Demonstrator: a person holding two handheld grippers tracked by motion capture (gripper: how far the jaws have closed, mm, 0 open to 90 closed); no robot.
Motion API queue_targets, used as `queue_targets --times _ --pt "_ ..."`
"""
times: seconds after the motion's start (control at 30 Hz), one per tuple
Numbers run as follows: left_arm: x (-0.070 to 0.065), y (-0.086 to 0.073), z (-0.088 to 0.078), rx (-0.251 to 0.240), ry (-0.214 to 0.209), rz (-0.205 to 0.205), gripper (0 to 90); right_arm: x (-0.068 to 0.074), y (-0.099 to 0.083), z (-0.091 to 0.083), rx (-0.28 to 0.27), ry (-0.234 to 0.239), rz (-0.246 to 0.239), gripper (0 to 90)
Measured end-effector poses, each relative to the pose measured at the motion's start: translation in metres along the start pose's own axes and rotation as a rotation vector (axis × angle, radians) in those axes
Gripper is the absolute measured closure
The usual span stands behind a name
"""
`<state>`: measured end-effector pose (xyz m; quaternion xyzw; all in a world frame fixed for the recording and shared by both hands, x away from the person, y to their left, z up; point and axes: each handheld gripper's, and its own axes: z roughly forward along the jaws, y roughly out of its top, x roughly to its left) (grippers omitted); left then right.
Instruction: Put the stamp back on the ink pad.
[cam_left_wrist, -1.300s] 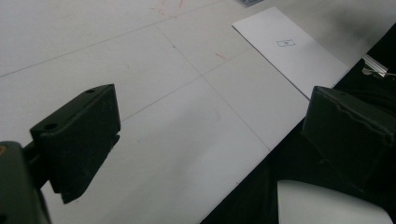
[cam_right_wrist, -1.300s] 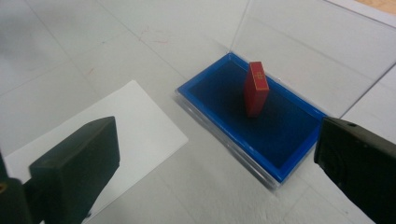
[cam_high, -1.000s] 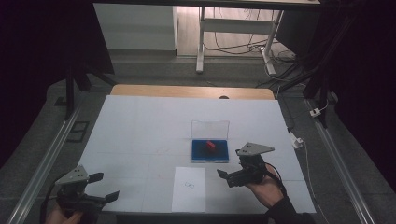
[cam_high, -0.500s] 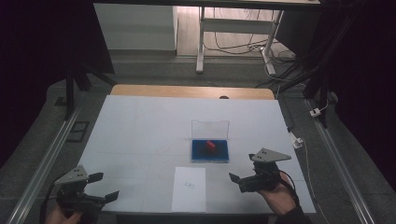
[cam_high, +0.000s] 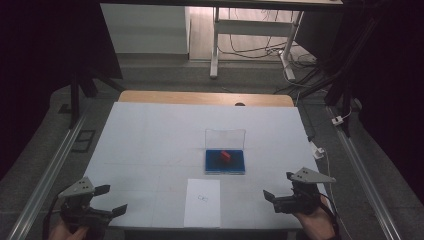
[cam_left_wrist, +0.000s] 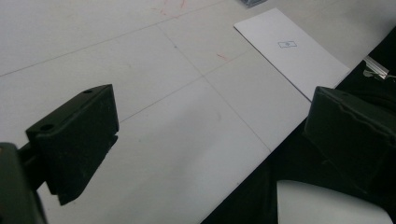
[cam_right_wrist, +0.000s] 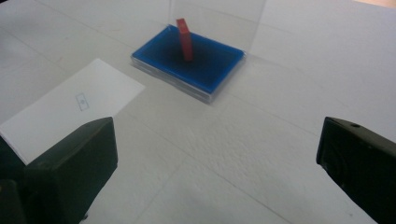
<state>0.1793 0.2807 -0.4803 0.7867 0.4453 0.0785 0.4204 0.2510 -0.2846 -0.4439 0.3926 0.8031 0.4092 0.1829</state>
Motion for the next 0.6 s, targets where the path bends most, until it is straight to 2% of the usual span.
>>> queue_targets --times 0.2,0.4,0.47,0.6 --pt "0.001 -0.001 -0.001 -0.006 0.001 -0.009 2.5 -0.006 -0.013 -0.011 0.010 -0.047 0.039 0.0" --pt "0.000 0.000 0.000 -0.002 0.006 -0.009 2.4 -0.010 -0.025 -0.015 0.066 -0.059 0.067 0.0" --pt "0.001 0.000 0.000 0.001 0.008 -0.011 2.4 -0.010 -0.025 -0.017 0.051 -0.057 0.075 0.0" --pt "0.001 0.000 0.000 -0.002 0.004 -0.018 2.1 -0.010 -0.025 -0.014 0.069 -0.067 0.079 0.0"
